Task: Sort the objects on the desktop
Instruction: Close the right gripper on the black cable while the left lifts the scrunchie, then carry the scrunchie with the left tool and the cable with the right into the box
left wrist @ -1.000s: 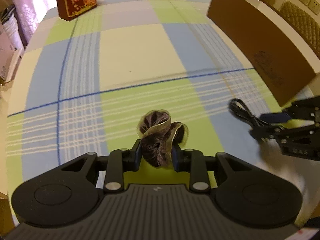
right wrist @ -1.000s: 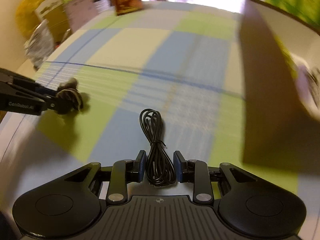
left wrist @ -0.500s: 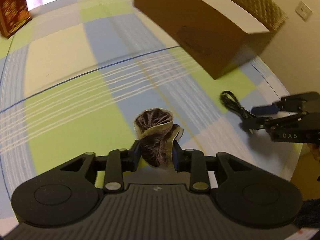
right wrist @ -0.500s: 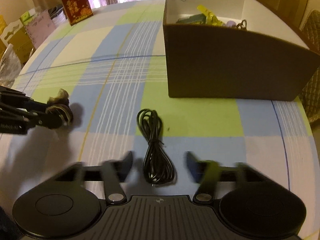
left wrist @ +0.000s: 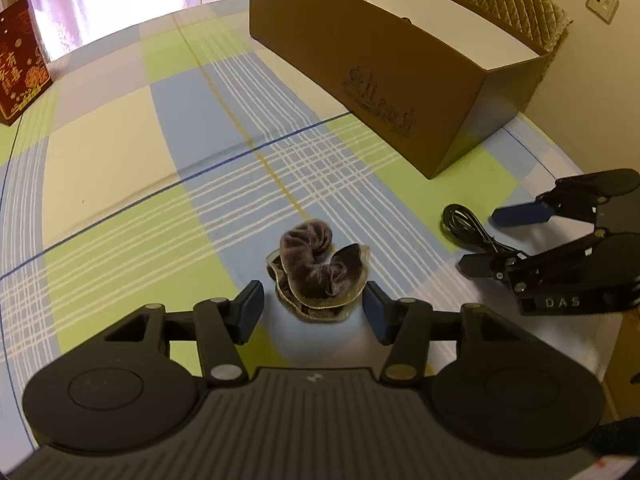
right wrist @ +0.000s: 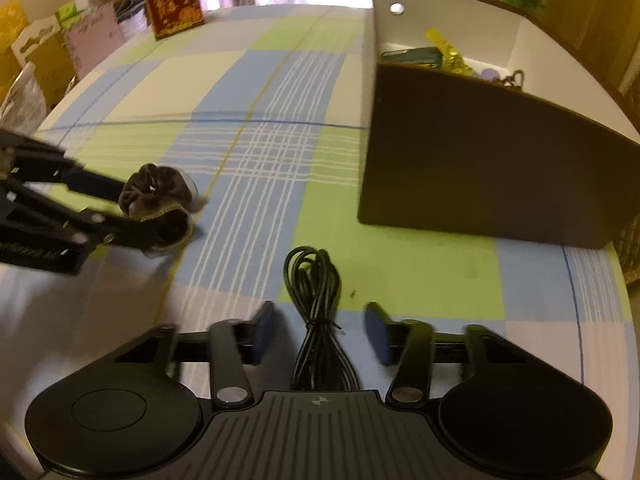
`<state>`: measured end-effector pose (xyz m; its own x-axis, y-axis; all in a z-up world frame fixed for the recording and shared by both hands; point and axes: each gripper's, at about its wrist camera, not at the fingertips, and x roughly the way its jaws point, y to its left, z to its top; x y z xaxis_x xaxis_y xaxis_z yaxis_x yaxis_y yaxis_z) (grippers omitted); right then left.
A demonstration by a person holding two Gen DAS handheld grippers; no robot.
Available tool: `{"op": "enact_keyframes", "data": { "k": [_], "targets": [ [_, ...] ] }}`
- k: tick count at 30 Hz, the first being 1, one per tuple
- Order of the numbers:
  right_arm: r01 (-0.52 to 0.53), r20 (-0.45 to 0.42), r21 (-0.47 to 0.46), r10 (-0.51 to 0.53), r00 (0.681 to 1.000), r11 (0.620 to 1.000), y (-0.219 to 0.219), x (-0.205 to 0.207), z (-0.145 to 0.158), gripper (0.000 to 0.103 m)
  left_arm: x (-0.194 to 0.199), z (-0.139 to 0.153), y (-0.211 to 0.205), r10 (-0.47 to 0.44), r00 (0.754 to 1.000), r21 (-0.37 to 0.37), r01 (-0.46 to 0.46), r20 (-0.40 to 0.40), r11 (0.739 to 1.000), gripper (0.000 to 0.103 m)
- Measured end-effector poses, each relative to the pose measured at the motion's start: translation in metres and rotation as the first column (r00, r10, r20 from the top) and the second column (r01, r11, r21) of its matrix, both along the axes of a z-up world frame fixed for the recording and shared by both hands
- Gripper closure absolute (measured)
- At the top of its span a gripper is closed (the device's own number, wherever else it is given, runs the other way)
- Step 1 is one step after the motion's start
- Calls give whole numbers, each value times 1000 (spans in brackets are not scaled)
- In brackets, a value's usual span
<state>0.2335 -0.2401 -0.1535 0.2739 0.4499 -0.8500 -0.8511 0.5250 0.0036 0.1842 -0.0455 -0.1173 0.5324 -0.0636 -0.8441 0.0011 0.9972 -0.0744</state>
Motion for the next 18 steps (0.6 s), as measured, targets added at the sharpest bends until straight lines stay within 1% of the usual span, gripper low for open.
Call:
{"op": "enact_keyframes", "data": {
  "k": [1, 3, 4, 5, 6, 8, 11, 18],
  "targets": [
    [-7, 2, 1, 7, 1000, 1000, 0, -1, 0, 66, 2, -2, -1, 1, 1000, 7, -1, -2, 1000, 56],
    [-16, 4, 3, 16, 1000, 1000, -2, -2, 0, 83, 5, -5, -3, -4, 1000, 14, 4, -8, 1000, 60],
    [-18, 1, 2, 18, 1000, 1000, -3, -2, 0, 85, 6, -6, -4, -6, 1000, 14, 7, -10, 1000, 66],
    [-18, -7, 4, 18, 1000, 1000, -5, -2, 0, 86, 7, -7, -5, -8, 1000, 14, 8, -12, 1000, 71],
    [-16, -15, 7, 16, 1000, 1000, -7, -1, 1, 86, 7, -8, -5, -7, 1000, 15, 7, -13, 1000, 72],
    [-11, -29, 8, 11, 1000, 1000, -11, 0, 2, 87, 7, -8, -7, -7, 1000, 16, 7, -12, 1000, 77],
    [11, -55, 10, -10, 998, 1000, -19, 2, 3, 87, 6, -6, -8, -15, 1000, 13, 15, -13, 1000, 81],
    [58, -89, 15, -56, 994, 998, -36, 10, 12, 87, -3, 2, -17, -30, 999, -17, 30, -17, 999, 83]
  ]
}}
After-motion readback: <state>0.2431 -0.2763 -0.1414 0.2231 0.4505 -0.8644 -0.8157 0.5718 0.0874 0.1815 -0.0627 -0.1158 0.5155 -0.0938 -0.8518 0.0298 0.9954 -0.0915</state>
